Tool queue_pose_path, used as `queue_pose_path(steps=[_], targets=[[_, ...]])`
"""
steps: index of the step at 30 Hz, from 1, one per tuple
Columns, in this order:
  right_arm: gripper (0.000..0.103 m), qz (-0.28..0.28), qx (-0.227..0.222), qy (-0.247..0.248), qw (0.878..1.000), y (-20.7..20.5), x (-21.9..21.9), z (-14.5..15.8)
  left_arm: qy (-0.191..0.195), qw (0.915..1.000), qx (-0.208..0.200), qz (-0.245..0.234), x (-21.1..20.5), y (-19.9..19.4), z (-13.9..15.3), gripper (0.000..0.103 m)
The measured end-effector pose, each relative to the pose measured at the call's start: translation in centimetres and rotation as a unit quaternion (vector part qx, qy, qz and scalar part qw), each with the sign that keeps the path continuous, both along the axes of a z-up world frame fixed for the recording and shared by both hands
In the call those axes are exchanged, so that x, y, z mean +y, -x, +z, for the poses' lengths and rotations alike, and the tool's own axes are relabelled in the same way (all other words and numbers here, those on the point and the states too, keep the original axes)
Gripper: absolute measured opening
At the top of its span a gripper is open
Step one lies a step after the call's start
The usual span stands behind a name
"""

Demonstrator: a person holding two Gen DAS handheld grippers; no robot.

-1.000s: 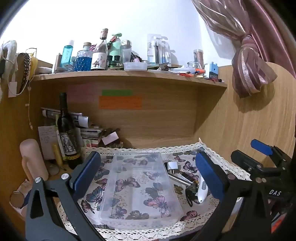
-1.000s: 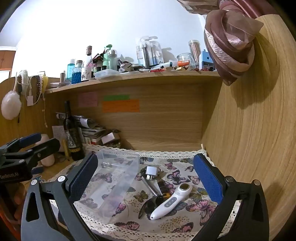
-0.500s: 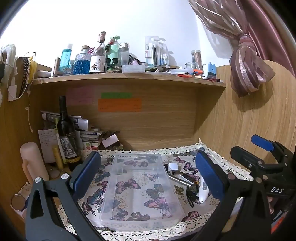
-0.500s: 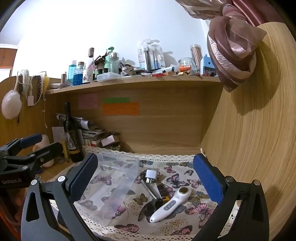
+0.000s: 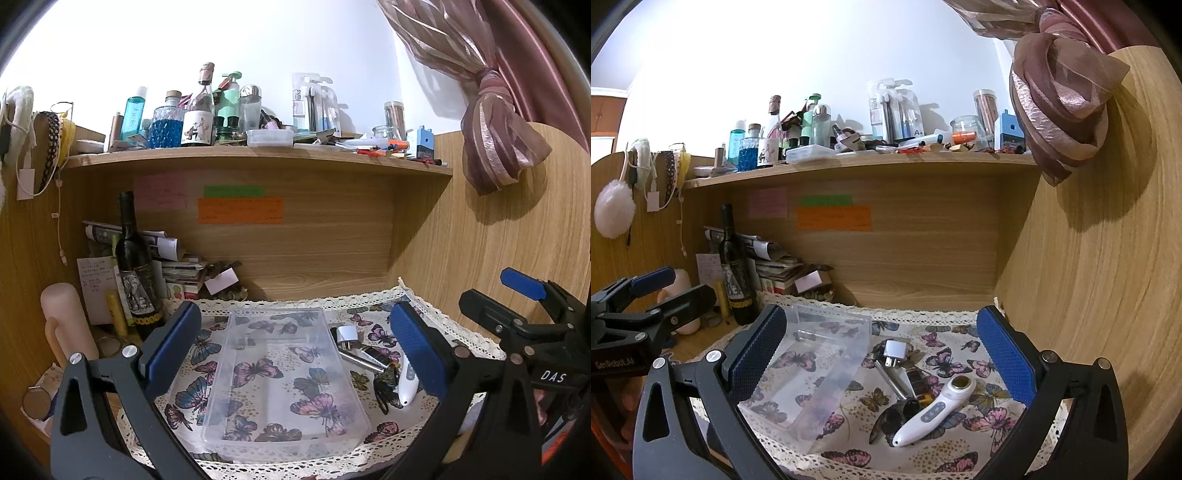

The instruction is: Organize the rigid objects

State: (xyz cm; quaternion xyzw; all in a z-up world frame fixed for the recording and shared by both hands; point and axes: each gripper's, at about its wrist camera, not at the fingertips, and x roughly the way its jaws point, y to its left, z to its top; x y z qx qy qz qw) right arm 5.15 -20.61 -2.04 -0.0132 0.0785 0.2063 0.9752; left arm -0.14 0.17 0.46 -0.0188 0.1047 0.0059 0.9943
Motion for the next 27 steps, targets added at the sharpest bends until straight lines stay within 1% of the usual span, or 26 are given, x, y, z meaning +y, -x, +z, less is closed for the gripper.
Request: queue_pose_path(steps=[8, 27], targets=[[0.103, -0.002, 0.000, -0.003, 1.000, -0.15, 0.09, 0.20, -0.008, 1.0000, -0.001, -0.005, -0.07, -0.45, 0.06, 0.103], [0.103, -0.004, 0.011, -0.007, 1.000, -0.57, -0.12, -0.02, -0.009, 0.9999, -0.004, -0.013, -0.33, -0.65, -0.56, 0.103]])
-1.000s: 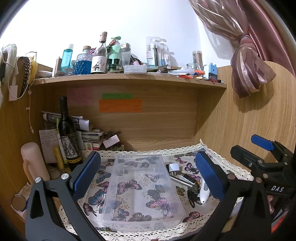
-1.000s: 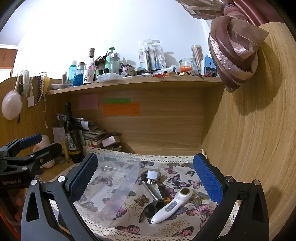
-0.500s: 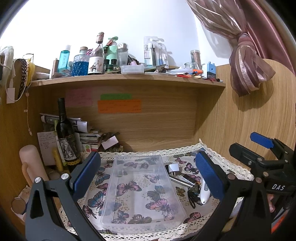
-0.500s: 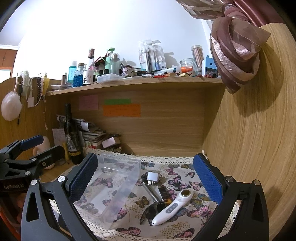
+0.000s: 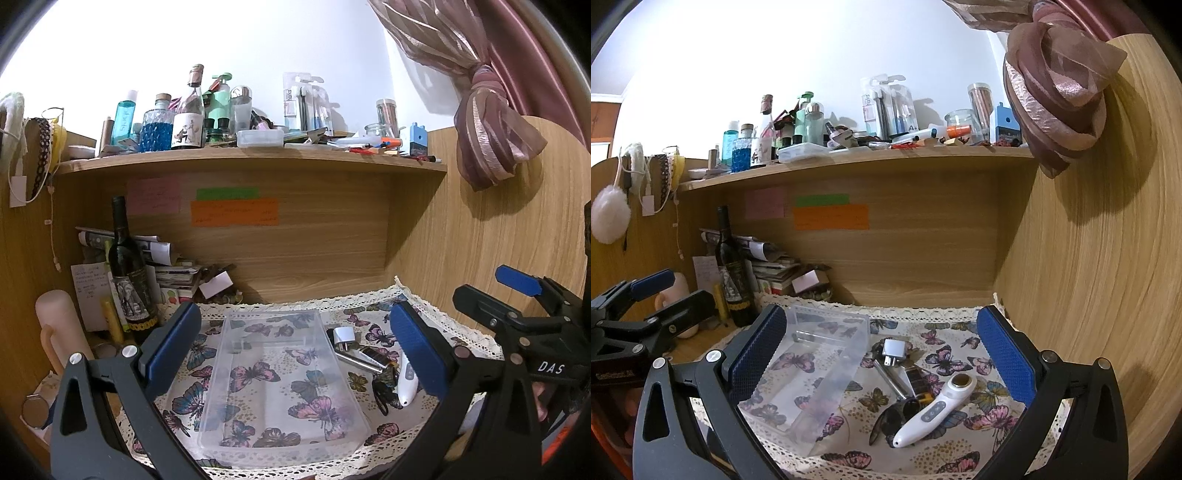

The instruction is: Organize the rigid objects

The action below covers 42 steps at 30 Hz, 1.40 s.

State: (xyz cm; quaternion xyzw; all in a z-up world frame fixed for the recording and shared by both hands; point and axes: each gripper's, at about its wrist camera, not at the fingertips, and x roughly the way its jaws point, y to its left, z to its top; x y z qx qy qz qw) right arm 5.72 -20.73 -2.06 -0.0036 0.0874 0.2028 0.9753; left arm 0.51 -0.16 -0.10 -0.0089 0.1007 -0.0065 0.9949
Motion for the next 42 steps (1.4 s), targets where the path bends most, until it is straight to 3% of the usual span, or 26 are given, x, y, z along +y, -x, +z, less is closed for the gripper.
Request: queue_pose_path(steps=[21, 30, 32, 34, 42], targets=[[0.103, 0.011, -0.007, 0.006, 1.000, 0.0, 0.5, 0.0, 0.004, 1.0000, -0.004, 0.006, 0.6, -0.2, -0.1, 0.103], [0.102, 0.013, 0.013, -0.001, 1.000, -1.4, 0.5, -0.6, 0.016, 0.9997, 0.019, 0.008, 2.0, -1.8, -0.8, 0.103], [0.096, 0.010, 0.022, 0.008, 1.000, -2.1, 0.7, -1.0, 0.019, 0.9994, 0.028, 0.008, 2.7, -2.3, -0.9, 0.098], [0.089, 0.007, 0.036, 0.018, 0.999, -2.9, 0.9, -1.4, 0.018, 0.9985, 0.049, 0.015, 3.7, -3.3, -1.2, 0.083], [0.068, -0.018, 0.115, 0.045, 0.992, -7.0, 0.0, -4.1, -0.028, 0.9890, 0.139, 0.044, 6.9, -7.4, -3.9, 0.063]])
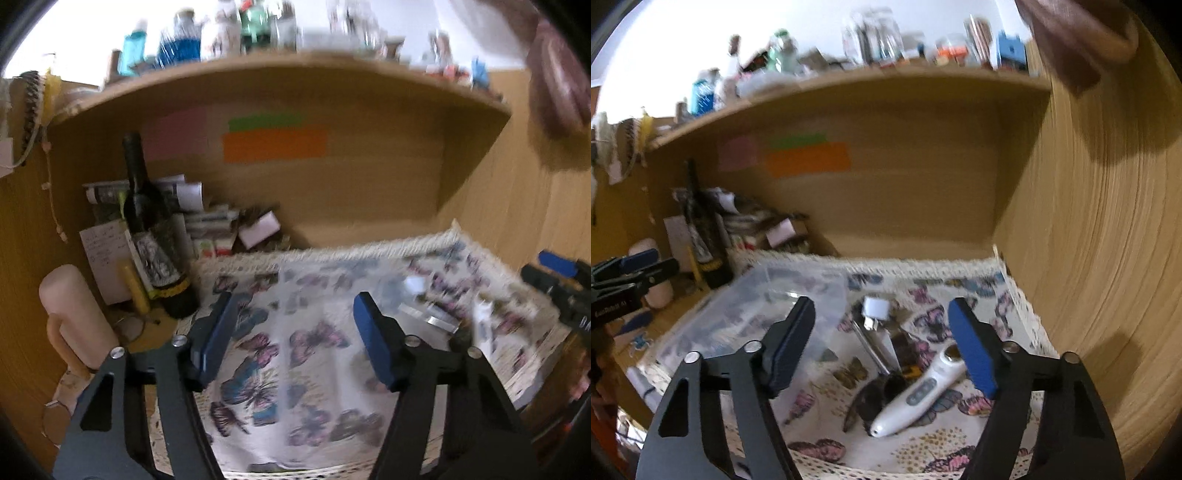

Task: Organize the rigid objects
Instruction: 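Grasp the clear plastic box wall with the left gripper while the right gripper approaches the white device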

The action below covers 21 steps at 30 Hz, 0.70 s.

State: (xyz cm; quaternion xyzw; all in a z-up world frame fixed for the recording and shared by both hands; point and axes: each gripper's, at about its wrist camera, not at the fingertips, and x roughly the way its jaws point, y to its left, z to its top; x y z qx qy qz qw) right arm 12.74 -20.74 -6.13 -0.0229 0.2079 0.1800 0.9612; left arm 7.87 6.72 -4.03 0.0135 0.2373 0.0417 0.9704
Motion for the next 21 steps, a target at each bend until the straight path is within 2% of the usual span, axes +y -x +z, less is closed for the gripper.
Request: queue_pose_path(steps=[1, 5, 7, 10, 14, 16, 19, 21], targets=[[0.066, -0.004, 0.009, 0.003, 1.000, -0.5, -0.2, -0.4, -0.001, 0.9999, 0.013, -0.003, 0.2, -0.5, -0.4, 0.058], [0.057, -0.024, 0.052, 0.023, 0.998, -2.4, -0.9, -2.2, -0.005, 0.9974, 0.069, -0.019, 0.8, -2.6, -2.1, 0.048], [0.055, -0.030, 0.070, 0.027, 0.997, -3.0, -1.2, -2.8, 0.011, 0.9939, 0.106, -0.031, 1.3, -4.0, -3.2, 0.038], [0.052, -0.047, 0.097, 0.036, 0.994, -4.0, -1.7, -4.0, 0.038, 0.9874, 0.149, -0.040, 2.3, -5.8, -4.4, 0.033], [0.052, -0.060, 0.133, 0.033, 0.989, -5.0, -2.1, -5.3, 0.054, 0.9814, 0.181, -0.034, 3.6, -7.5, -5.5, 0.027], [0.052, -0.063, 0.157, 0.028, 0.985, -5.8, -2.4, -6.2, 0.080, 0.9747, 0.205, -0.040, 4.3, -8.3, -6.2, 0.021], [0.052, -0.064, 0.195, 0.020, 0.979, -7.2, -2.6, -7.4, 0.105, 0.9660, 0.231, -0.052, 4.7, -9.0, -6.8, 0.018], [0.052, -0.067, 0.212, 0.017, 0.975, -8.0, -2.5, -7.8, 0.102, 0.9657, 0.233, -0.050, 4.4, -8.9, -7.0, 0.015]])
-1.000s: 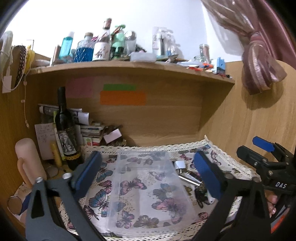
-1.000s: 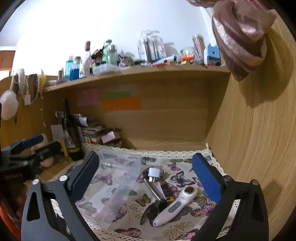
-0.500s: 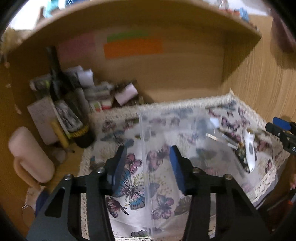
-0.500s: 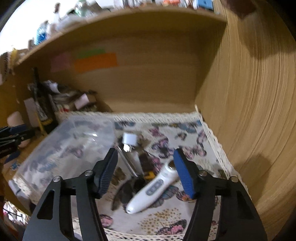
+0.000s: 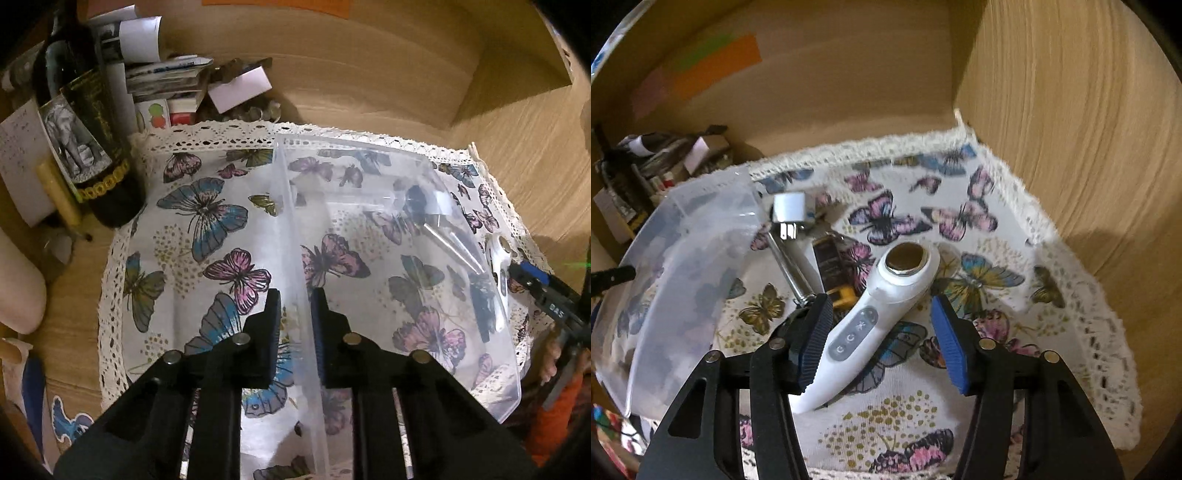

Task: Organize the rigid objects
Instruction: 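Grasp the clear plastic box wall with the left gripper while the right gripper approaches the white device, then grasp the white handheld facial device with the right gripper and lift it, then lower the white device into the clear box and open the right gripper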

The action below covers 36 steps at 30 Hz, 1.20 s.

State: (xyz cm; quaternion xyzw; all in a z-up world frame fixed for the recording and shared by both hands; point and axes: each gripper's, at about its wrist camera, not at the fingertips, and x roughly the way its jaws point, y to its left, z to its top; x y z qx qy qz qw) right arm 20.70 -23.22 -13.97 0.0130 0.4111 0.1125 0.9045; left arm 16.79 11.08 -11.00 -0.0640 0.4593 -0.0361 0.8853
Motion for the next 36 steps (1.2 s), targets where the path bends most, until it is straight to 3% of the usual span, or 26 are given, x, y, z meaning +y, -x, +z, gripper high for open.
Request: queue_pose_path(steps=[1, 4, 11, 14, 18, 26, 36], targets=[[0.052, -0.020, -0.013, 0.003, 1.000, -0.4, 0.0, -0.2, -0.006, 1.0000, 0.000, -0.004, -0.3, 0.0, 0.0, 0.012], [0.048, -0.019, 0.019, -0.003, 1.000, -1.8, 0.1, -1.0, -0.021, 0.9998, 0.003, -0.005, -0.8, 0.0, 0.0, 0.009], [0.039, -0.007, 0.045, -0.002, 0.999, -3.8, 0.8, -1.8, -0.017, 0.9998, 0.005, -0.004, -0.4, -0.4, 0.0, 0.008], [0.033, -0.008, 0.040, 0.018, 0.999, -4.4, 1.3, -1.9, -0.019, 0.9998, 0.002, -0.005, -0.4, -0.4, 0.0, 0.008], [0.032, -0.006, 0.016, 0.058, 0.998, -4.0, 2.3, -1.9, -0.021, 0.9998, -0.001, -0.004, -0.4, -0.3, 0.0, 0.008], [0.032, -0.002, -0.052, 0.022, 0.998, -1.0, 2.2, 2.4, -0.026, 0.9996, -0.005, -0.003, -0.5, -0.2, 0.0, 0.008], [0.032, 0.053, -0.138, -0.014, 0.989, 1.3, 5.1, 8.8, -0.034, 0.9993, -0.013, 0.004, -0.7, -0.1, 0.1, 0.008]])
